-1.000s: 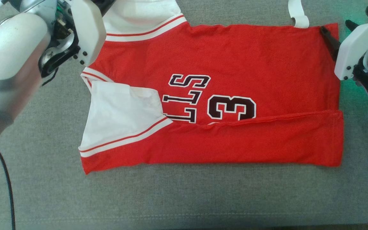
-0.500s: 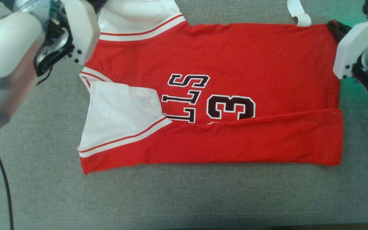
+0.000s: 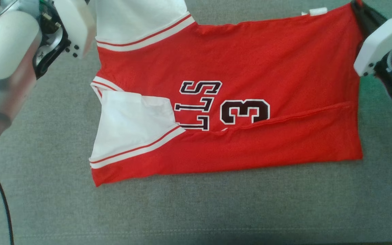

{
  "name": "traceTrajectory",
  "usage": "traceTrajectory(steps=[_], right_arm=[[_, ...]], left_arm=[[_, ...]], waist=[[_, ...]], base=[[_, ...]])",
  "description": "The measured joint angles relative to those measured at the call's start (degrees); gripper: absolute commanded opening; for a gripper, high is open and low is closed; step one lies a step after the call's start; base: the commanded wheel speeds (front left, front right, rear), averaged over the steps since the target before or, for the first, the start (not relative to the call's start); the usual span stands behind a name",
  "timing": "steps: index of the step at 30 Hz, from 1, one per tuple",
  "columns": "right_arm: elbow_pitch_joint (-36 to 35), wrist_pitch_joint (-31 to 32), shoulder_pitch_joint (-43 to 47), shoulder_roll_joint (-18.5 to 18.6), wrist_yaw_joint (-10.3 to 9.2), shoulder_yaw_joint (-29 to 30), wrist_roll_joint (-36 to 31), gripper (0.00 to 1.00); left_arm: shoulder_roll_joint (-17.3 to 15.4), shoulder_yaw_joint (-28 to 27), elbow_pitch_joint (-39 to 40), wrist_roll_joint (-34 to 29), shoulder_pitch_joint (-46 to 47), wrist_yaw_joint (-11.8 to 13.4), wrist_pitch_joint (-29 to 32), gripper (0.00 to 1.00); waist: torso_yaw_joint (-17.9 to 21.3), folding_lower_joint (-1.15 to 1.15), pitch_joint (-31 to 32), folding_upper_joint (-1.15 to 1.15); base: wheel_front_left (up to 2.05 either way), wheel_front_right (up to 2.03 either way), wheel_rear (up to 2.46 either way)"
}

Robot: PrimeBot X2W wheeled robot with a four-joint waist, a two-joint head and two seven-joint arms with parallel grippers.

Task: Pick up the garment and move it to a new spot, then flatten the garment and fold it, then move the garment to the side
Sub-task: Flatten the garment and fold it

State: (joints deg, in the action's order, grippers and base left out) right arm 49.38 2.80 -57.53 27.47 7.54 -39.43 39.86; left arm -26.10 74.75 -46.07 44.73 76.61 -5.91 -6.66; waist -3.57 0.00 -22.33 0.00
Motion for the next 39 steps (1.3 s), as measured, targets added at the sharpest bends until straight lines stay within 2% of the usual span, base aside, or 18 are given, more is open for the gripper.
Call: traceTrajectory(steps=[4, 10, 18, 23, 28, 34, 39], right_arm=[[-1.43, -1.40, 2.45, 0.80, 0.00, -2.12, 2.78, 0.00], [-3.93, -2.74, 6.81, 3.96, 0.00, -6.65, 4.37, 0.00], [-6.80, -3.04, 11.37, 7.68, 0.00, -8.71, 7.88, 0.00], [-10.73, -2.85, 16.38, 11.46, 0.00, -12.18, 8.62, 0.00], [-14.77, -1.68, 19.89, 14.51, 0.00, -14.74, 9.64, 0.00], [-18.64, 0.30, 22.03, 17.04, 0.00, -17.13, 11.74, 0.00], [-20.43, 2.10, 23.53, 18.58, 0.00, -19.03, 12.46, 0.00]], left_arm=[[-0.01, 0.10, -0.18, -0.15, -1.24, -0.24, -1.08, 0.00], [-0.66, 0.32, 2.83, -0.79, -6.71, -0.67, -2.58, 0.00], [-3.91, 0.30, 9.77, 1.45, -11.82, -0.14, -1.35, 0.00], [-7.33, 0.46, 17.14, 4.03, -16.21, -0.15, 3.20, 0.00], [-12.06, 0.82, 25.17, 4.10, -21.09, -0.16, 8.29, 0.00], [-17.30, 1.03, 33.68, 6.32, -25.76, -0.44, 16.38, 0.00], [-19.70, 1.53, 39.14, 7.38, -28.88, -0.74, 21.24, 0.00]], waist=[[-0.20, 0.00, 2.08, 0.00], [-0.92, 0.00, 6.15, 0.00], [-2.71, 0.00, 10.84, 0.00], [-4.60, 0.00, 13.75, 0.00], [-6.01, -0.01, 15.58, 0.00], [-6.16, -0.01, 16.54, 0.00], [-5.77, -0.01, 16.86, 0.00]], base=[[0.00, 0.00, 0.00], [0.00, 0.00, 0.00], [0.00, 0.00, 0.00], [0.00, 0.00, 0.00], [0.00, 0.00, 0.00], [0.00, 0.00, 0.00], [0.00, 0.00, 0.00]])
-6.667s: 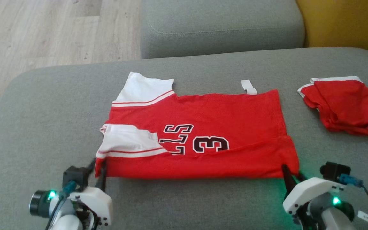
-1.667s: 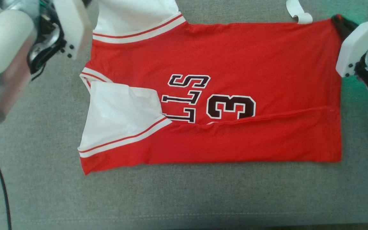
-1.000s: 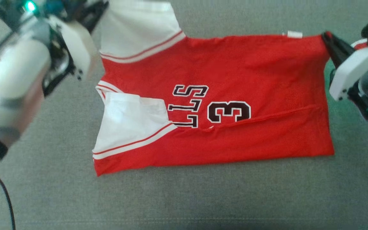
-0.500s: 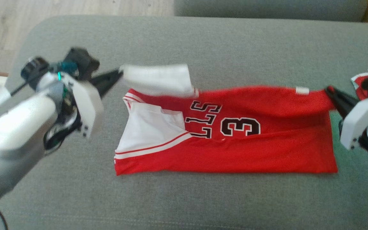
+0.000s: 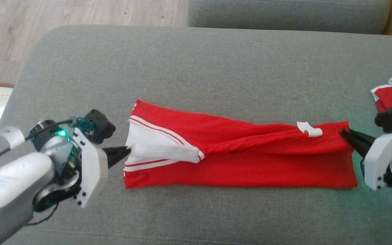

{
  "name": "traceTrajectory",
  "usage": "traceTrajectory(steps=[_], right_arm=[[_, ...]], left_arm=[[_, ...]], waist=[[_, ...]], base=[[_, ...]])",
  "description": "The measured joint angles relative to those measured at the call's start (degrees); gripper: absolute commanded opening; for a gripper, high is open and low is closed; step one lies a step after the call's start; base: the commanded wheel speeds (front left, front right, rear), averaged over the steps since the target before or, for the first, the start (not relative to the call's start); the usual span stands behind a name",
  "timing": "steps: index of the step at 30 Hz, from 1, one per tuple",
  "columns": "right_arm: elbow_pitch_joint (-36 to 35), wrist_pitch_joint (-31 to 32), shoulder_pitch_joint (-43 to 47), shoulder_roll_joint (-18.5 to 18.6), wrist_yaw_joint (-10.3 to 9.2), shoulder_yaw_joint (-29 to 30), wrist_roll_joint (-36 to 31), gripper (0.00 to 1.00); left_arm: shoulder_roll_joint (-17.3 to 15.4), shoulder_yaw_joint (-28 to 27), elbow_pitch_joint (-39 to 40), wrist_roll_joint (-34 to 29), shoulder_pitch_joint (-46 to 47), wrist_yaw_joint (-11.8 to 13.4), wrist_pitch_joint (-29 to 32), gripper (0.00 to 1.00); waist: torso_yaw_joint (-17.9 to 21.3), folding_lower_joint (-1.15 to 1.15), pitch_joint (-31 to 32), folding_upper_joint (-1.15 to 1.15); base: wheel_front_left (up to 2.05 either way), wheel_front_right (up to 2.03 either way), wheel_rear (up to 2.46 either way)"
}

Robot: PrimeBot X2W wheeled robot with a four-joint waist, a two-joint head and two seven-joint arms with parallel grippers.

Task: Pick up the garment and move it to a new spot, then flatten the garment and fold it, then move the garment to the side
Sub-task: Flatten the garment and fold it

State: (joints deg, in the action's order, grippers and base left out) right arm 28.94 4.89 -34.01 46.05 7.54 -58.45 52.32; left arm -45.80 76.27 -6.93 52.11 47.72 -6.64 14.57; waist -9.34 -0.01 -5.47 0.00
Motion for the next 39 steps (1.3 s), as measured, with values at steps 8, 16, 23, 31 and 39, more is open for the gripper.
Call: traceTrajectory(steps=[8, 16, 23, 31, 39], right_arm=[[-4.57, 4.45, 0.81, 2.53, 0.00, -2.56, 3.66, 0.00], [-7.04, 8.18, 2.10, 4.38, 0.00, -4.48, 5.89, 0.00], [-8.83, 10.40, 2.37, 5.36, 0.00, -5.52, 7.22, 0.00], [-9.81, 15.77, 3.22, 5.78, 0.00, -5.47, 13.50, 1.00], [-9.96, 15.36, 3.22, 6.82, 0.00, -1.49, 15.14, 1.00]], left_arm=[[-2.57, 0.02, 3.75, 1.66, -2.64, -0.25, 5.68, 0.00], [-3.53, 0.10, 4.78, 3.11, -3.21, -0.26, 8.32, 0.00], [-3.83, 0.11, 4.76, 3.16, -4.24, -0.26, 9.03, 0.00], [-3.69, 0.16, 4.34, 3.08, -5.44, -0.15, 9.53, 1.00], [-3.01, -2.03, 2.87, 2.81, -5.84, 3.66, 4.03, 1.00]], waist=[[1.29, 0.00, 0.61, 0.00], [1.95, 0.00, 1.07, 0.00], [2.28, 0.00, 1.15, 0.00], [2.96, 0.00, 2.03, 0.00], [3.61, 0.00, 3.30, 0.00]], base=[[0.00, 0.00, 0.00], [0.00, 0.00, 0.00], [0.00, 0.00, 0.00], [0.00, 0.00, 0.00], [0.00, 0.00, 0.00]])
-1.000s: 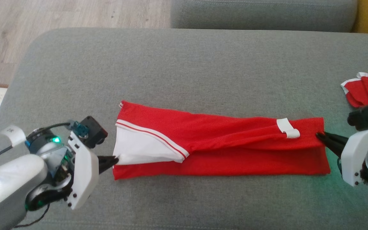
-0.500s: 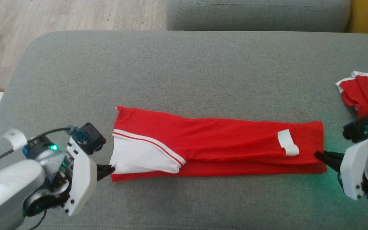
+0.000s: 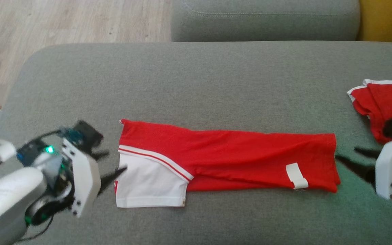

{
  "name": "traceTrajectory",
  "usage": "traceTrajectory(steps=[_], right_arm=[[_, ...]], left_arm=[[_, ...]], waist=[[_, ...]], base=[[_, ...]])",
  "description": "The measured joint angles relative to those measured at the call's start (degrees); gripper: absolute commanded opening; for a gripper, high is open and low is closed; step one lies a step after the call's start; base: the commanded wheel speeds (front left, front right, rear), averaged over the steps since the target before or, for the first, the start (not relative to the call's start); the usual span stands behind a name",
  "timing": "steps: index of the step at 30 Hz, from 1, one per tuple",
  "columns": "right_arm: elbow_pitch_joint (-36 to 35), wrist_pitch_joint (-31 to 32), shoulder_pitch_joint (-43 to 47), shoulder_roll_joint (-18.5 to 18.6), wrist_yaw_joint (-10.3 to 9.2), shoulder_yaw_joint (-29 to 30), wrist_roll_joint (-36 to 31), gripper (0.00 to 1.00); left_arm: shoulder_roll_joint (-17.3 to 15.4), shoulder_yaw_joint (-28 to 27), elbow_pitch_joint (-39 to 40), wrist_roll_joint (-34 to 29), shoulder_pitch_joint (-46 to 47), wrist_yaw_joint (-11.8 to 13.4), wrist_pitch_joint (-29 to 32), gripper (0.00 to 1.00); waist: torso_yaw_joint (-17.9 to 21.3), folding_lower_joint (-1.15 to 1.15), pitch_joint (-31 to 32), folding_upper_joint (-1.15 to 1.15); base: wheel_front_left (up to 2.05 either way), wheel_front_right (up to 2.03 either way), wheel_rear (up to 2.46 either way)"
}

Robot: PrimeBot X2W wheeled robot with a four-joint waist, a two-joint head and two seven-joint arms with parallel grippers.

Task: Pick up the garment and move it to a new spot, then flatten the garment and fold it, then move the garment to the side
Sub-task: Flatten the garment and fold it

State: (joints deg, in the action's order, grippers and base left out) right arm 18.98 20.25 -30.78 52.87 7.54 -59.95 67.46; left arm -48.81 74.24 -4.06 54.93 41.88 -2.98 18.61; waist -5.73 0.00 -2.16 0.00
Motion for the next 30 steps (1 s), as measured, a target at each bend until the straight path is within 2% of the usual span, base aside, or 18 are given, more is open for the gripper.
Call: traceTrajectory(steps=[4, 7, 12, 15, 18, 22, 27, 30], right_arm=[[0.25, -3.58, -0.05, -0.33, 0.00, 4.23, 0.60, 1.00], [1.02, -8.28, -0.10, -2.03, 0.00, 8.17, 0.56, 1.00], [2.98, -18.33, 0.01, -8.39, 0.00, 14.57, -1.63, 1.00], [4.48, -24.77, 1.33, -12.80, 0.00, 19.15, -4.24, 1.00], [7.12, -30.28, 4.29, -17.44, 0.00, 23.07, -7.46, 1.00], [10.88, -33.50, 8.51, -24.39, 0.00, 28.11, -14.43, 1.00], [13.35, -34.42, 12.38, -32.56, 0.00, 35.70, -24.32, 1.00], [13.12, -34.48, 15.27, -36.65, 0.00, 41.46, -30.22, 1.00]], left_arm=[[1.88, -4.67, -1.81, -0.41, -0.72, 5.76, -8.39, 1.00], [4.22, -8.83, -2.91, -0.21, -1.44, 10.18, -16.15, 1.00], [9.57, -15.63, -4.15, 2.96, -5.74, 15.93, -29.61, 1.00], [12.67, -20.33, -4.77, 4.25, -9.70, 18.03, -32.67, 1.00], [16.12, -27.51, -4.00, 1.80, -14.49, 19.15, -32.84, 1.00], [22.28, -38.93, -0.98, -7.39, -22.38, 18.94, -32.89, 1.00], [29.33, -47.90, 0.67, -18.91, -33.54, 14.12, -32.89, 1.00], [32.23, -51.13, 0.77, -27.63, -37.34, 12.99, -32.89, 1.00]], waist=[[0.60, 0.00, 0.46, 0.00], [0.99, 0.00, 0.75, 0.00], [1.44, 0.00, 1.34, 0.00], [1.62, 0.00, 1.81, 0.00], [1.84, 0.00, 2.31, 0.00], [2.07, 0.00, 2.83, 0.00], [2.10, 0.00, 3.19, 0.00], [1.90, 0.00, 3.27, 0.00]], base=[[0.00, 0.00, 0.00], [0.00, 0.00, 0.00], [0.00, 0.00, 0.00], [0.00, 0.00, 0.00], [0.00, 0.00, 0.00], [0.00, 0.00, 0.00], [0.00, 0.00, 0.00], [0.00, 0.00, 0.00]])
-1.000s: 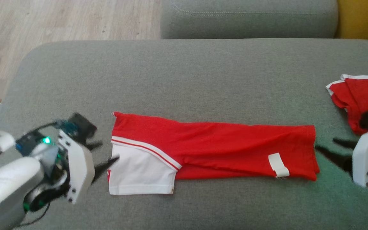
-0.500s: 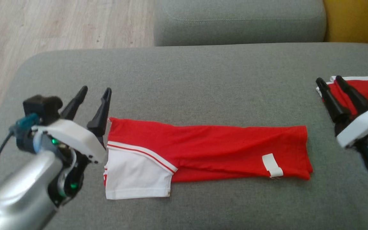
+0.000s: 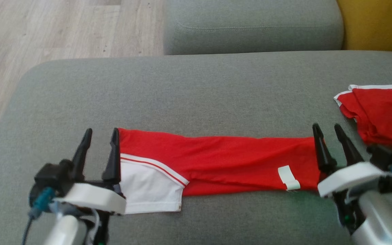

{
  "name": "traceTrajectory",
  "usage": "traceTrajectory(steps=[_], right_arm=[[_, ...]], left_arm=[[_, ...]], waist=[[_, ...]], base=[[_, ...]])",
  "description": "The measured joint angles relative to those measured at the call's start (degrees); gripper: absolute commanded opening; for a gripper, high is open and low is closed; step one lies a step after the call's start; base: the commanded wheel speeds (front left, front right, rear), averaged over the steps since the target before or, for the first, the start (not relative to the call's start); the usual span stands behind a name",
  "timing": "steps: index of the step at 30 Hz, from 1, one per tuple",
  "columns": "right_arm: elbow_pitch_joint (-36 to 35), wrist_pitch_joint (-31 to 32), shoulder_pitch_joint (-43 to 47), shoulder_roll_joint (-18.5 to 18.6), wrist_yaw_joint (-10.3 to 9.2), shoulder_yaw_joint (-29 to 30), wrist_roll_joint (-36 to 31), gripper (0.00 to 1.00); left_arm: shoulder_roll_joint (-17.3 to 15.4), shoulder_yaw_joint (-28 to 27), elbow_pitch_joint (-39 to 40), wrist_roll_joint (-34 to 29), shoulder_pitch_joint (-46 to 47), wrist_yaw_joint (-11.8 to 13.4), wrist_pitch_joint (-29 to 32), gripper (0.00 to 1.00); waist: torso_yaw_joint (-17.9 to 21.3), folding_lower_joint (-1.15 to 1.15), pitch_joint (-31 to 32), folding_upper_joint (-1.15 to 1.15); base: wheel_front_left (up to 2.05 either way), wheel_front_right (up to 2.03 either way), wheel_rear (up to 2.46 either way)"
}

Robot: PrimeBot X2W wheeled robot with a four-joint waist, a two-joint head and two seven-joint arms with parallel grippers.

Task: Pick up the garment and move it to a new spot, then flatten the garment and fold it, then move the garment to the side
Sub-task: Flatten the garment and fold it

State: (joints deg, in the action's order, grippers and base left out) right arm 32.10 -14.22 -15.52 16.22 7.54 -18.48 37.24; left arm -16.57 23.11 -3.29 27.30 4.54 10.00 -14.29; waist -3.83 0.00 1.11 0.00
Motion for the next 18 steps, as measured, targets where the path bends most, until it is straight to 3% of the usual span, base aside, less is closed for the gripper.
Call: traceTrajectory(steps=[6, 13, 18], right_arm=[[-2.12, 0.00, 6.36, -6.36, 0.00, 8.68, -9.89, 1.00], [1.24, 0.71, 7.56, -10.05, 0.00, 18.51, -18.16, 1.00], [4.95, 2.33, 7.14, -12.05, 0.00, 22.95, -21.30, 1.00]], left_arm=[[7.09, -6.36, 0.11, -6.06, -3.69, -5.67, 0.00, 1.00], [10.56, -11.11, -1.38, -10.43, -3.93, -11.43, -0.01, 1.00], [12.00, -12.59, -2.58, -12.23, -3.33, -13.74, -0.01, 1.00]], waist=[[-0.55, 0.00, -0.32, 0.00], [-1.14, 0.00, -2.18, 0.00], [-1.56, 0.00, -4.12, 0.00]], base=[[0.00, 0.00, 0.00], [0.00, 0.00, 0.00], [0.00, 0.00, 0.00]])
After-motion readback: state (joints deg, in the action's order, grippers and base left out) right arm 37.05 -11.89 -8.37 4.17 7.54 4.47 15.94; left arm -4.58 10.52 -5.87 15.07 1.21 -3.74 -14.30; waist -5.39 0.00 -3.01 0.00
